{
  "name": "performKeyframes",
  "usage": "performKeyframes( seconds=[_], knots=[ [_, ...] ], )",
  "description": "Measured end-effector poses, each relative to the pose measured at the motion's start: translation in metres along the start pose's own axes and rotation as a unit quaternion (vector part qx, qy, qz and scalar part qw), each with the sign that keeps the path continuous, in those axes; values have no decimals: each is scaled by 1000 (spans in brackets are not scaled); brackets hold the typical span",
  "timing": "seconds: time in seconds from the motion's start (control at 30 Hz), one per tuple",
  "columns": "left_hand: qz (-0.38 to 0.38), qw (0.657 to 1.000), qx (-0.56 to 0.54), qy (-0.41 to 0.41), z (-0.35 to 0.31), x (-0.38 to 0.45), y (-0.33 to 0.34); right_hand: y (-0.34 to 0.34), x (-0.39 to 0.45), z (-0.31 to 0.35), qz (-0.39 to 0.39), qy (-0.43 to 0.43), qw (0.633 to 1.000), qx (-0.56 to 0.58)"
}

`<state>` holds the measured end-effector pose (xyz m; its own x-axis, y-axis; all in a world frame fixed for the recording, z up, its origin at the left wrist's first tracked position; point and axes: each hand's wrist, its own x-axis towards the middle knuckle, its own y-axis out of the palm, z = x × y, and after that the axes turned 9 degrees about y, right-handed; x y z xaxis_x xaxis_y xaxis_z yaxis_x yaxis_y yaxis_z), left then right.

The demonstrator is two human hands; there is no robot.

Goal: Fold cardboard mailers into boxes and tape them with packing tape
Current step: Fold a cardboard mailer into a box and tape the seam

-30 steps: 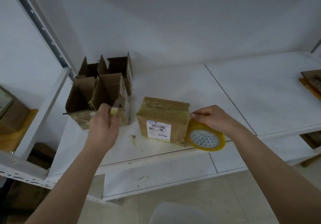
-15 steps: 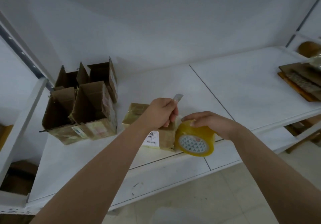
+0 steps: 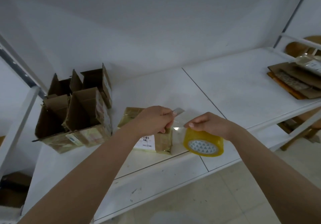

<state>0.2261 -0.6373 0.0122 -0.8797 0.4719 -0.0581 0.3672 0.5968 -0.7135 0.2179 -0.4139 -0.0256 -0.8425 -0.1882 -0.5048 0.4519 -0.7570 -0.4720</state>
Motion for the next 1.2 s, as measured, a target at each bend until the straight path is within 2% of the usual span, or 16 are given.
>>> performKeyframes(
  seconds=[0.07,0.17,0.37,0.4,0.47,0.53,0.57,0.6,0.63,0.73,0.87,0.97,1.13,1.2],
  knots=[
    [64,994,83,-7,-12,5,-4,-1,-5,1,-14,-3,1000,6],
    [137,966,218,-29,-28,19,1,0,-10,8,-67,3,998,-17],
    [150,912,372,-84,-39,31,23,8,-24,21,-159,25,981,-111],
    [145,912,376,-71,-38,31,23,8,-25,21,-161,29,981,-108],
    [135,938,316,-42,-34,26,15,7,-25,19,-149,42,985,-72],
    [104,982,157,-27,-23,18,2,7,-25,13,-136,56,988,-52],
    [59,996,43,-42,-18,13,-3,8,-24,9,-133,60,988,-46],
    [4,998,-17,-53,-12,10,-4,10,-23,7,-128,62,989,-39],
    [-45,997,-19,-59,-8,9,-3,13,-22,6,-121,61,990,-32],
    [-98,976,185,-50,-5,14,17,19,-20,7,-103,57,993,-26],
    [-145,940,296,-94,-14,14,42,22,-16,2,-99,79,991,-47],
    [-147,936,305,-98,-15,15,47,18,-21,-9,-120,130,978,-111],
    [-130,935,313,-108,-19,20,46,7,-28,-13,-141,108,983,-47],
    [-117,936,322,-77,-17,19,44,5,-28,-10,-152,94,983,-34]
  ],
)
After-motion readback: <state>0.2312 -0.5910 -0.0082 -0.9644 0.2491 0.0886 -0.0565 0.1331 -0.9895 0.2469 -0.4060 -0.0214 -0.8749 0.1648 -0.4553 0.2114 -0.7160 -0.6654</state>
